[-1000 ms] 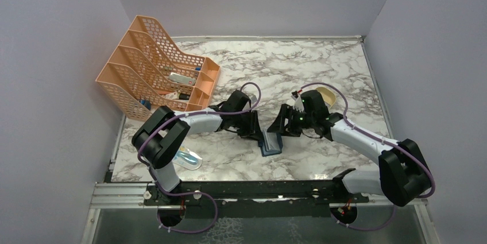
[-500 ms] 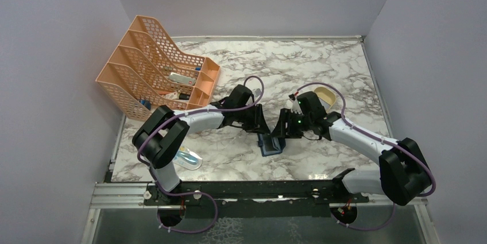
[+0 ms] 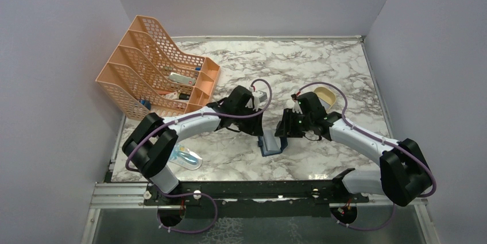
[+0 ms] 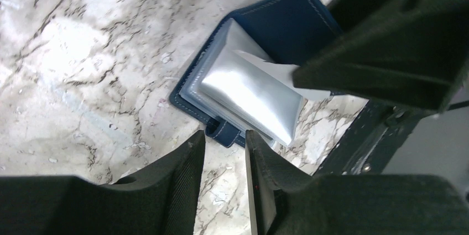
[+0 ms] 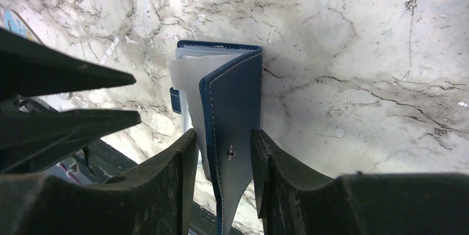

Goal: Put the credit cards into the card holder
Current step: Close the card holder at the center of the board.

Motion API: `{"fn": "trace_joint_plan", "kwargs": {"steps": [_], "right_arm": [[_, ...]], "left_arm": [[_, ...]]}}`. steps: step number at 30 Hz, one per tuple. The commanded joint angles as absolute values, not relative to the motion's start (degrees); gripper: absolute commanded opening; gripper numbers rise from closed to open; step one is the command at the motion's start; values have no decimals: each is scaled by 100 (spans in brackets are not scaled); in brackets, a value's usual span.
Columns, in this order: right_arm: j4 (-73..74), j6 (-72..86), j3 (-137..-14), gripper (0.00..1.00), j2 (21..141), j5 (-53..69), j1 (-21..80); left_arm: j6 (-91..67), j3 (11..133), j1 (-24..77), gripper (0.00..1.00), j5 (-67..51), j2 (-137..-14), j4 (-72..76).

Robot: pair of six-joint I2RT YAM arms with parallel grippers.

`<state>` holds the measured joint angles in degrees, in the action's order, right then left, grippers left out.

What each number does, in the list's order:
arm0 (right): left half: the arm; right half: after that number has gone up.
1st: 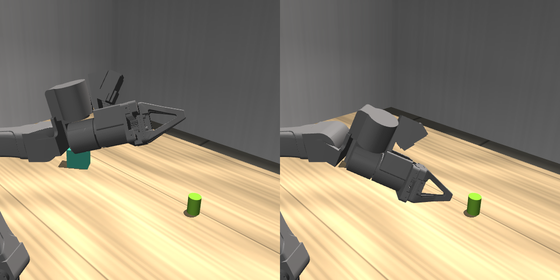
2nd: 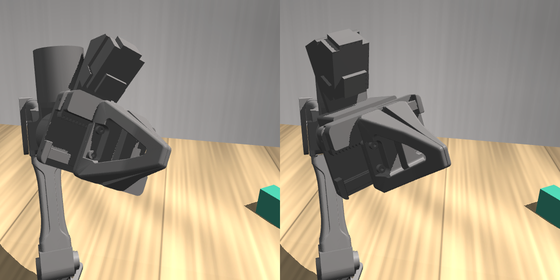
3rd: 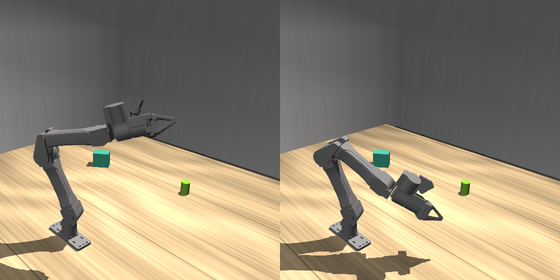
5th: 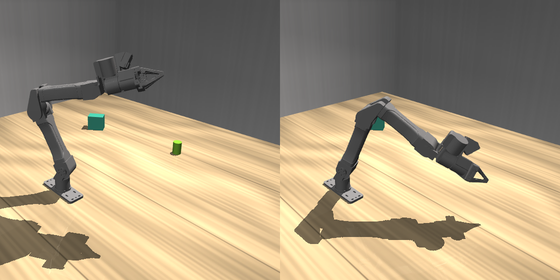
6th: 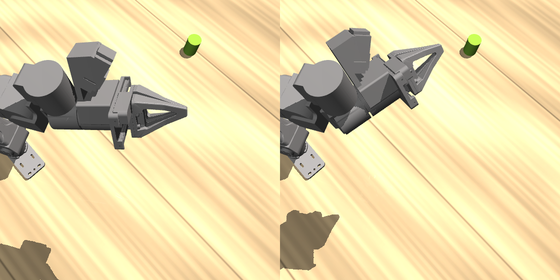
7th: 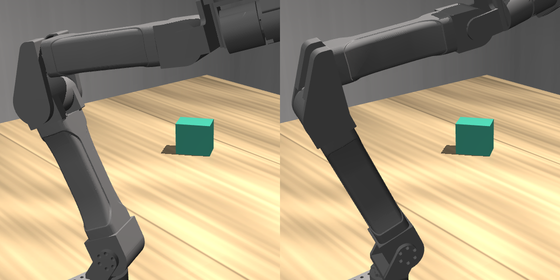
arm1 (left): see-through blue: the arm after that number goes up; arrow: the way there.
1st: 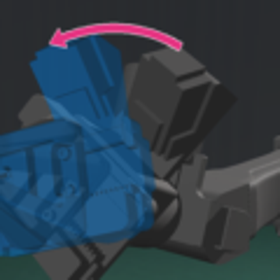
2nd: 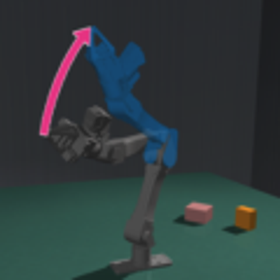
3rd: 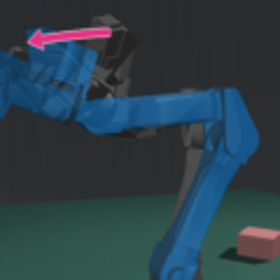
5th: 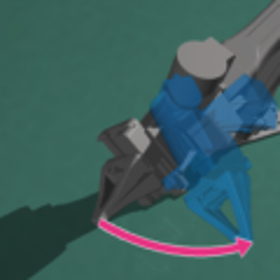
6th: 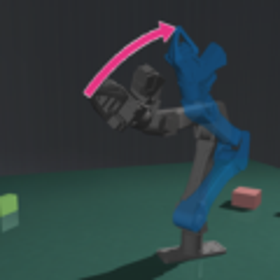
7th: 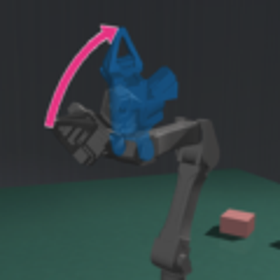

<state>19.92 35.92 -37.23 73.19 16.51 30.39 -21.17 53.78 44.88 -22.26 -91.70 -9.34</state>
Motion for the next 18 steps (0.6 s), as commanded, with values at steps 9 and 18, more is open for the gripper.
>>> {"fn": "trace_joint_plan", "kwargs": {"steps": [9,18], "right_arm": [[1826,3652,-3525,39,7113,1567,3074],[1767,3654,-3455,39,7050,1628,3076]], "left_arm": [[64,5100,4890,42,-2027,-9229,-705],[602,5269,5108,45,-2022,-9614,-547]]}}
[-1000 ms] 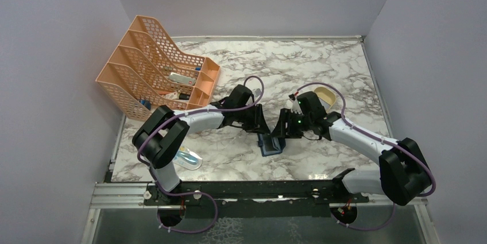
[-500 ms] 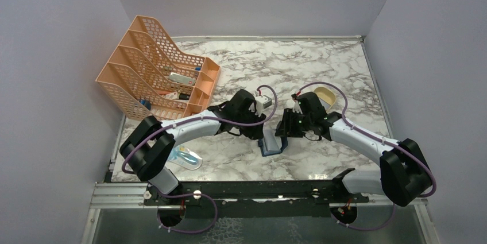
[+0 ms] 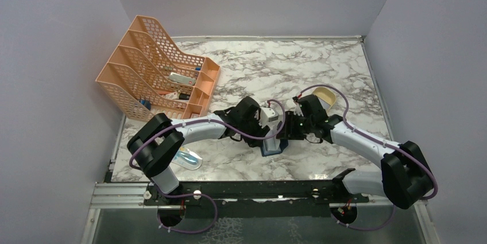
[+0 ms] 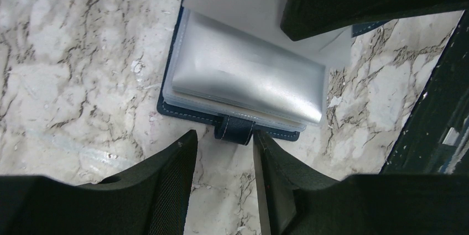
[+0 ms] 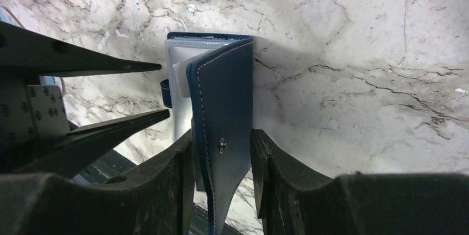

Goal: Put the credit cards into the card holder
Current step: Close the card holder at the center of the board.

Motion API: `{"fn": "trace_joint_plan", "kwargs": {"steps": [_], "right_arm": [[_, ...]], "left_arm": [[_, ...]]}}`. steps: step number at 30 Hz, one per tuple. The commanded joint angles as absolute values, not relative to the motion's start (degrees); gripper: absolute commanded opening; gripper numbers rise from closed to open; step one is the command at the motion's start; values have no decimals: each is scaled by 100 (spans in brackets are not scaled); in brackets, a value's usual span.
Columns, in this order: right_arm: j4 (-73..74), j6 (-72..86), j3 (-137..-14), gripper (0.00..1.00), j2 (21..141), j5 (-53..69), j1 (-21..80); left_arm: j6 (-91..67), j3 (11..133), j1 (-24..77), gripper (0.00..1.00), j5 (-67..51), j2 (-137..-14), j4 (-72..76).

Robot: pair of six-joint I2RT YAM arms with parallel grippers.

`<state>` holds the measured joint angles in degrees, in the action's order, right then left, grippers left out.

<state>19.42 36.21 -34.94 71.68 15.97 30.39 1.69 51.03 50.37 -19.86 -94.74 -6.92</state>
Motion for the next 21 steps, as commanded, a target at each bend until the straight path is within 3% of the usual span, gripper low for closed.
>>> {"fn": "trace_joint_plan", "kwargs": {"steps": [1,8,10,16,21], "right_arm": [[1758,3651,-3448,39,7037,1626,3076],[1704,3709,-3384,39,6993,1674,3075],[1705,3722,-3379,39,6972,1671,3076],[1830,3752,-3337,39,6890,1422,3076],[2093,3805,-3326,38,6761,1004,3076]], "left_arm": [[617,5253,5125,45,-1983,-9623,-524],[705,5226,5207,38,-1620,-9679,-453],[715,5200,5242,33,-1536,-9630,-396],[459,4829,5263,5,-1181,-9197,9],[-351,4172,5257,0,-1274,-8760,1168]]}}
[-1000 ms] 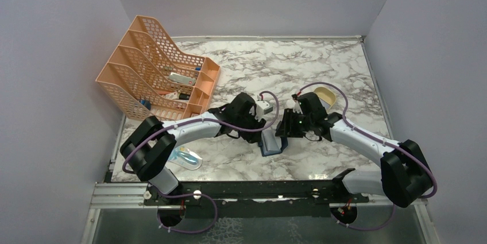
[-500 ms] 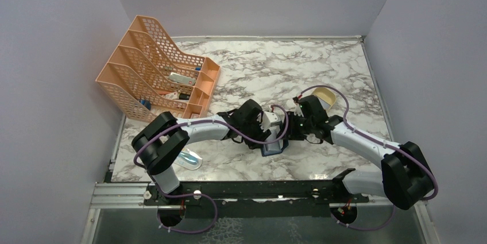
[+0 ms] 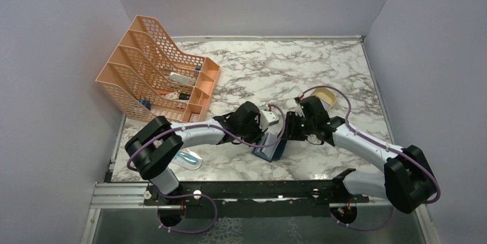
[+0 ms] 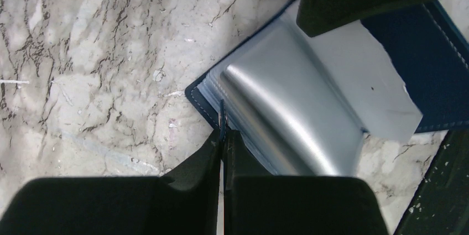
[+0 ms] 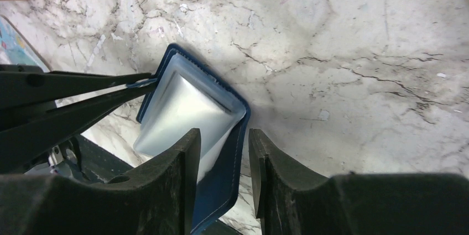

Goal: Put the credit cards into the card holder
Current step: Close the card holder at the center of the board.

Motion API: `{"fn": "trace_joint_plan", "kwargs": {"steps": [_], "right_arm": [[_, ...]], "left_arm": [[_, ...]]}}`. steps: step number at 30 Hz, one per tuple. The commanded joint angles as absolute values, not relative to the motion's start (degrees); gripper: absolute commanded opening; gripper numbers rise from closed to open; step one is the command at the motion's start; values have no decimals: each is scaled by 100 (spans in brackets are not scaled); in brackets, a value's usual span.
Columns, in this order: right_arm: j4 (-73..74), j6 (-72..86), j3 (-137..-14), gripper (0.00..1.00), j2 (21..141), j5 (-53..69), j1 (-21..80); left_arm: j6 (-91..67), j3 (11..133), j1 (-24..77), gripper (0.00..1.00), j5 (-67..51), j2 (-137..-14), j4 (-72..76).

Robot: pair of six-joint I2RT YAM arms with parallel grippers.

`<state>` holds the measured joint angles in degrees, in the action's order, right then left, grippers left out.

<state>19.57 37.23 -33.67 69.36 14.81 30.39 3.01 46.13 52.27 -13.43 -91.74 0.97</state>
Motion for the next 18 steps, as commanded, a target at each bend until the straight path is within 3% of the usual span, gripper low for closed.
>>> {"fn": "trace_joint_plan", "kwargs": {"steps": [1,8,13,18], "right_arm": [[2122,3806,-3329,37,6728,943,3076],[1968,4049,-3311,36,6634,1377,3076],[1686,4706,-3021,48,6358,1807,3072],[1690,4831,-3118,54,6190,1511,3076]], "left_arm": [[-478,4066,5256,0,-1341,-8733,1358],[-1248,3903,5258,0,-1619,-8908,1870],[-1968,3908,5258,0,-1213,-8943,1911],[-2596,3848,5252,0,-694,-8947,1803]]}}
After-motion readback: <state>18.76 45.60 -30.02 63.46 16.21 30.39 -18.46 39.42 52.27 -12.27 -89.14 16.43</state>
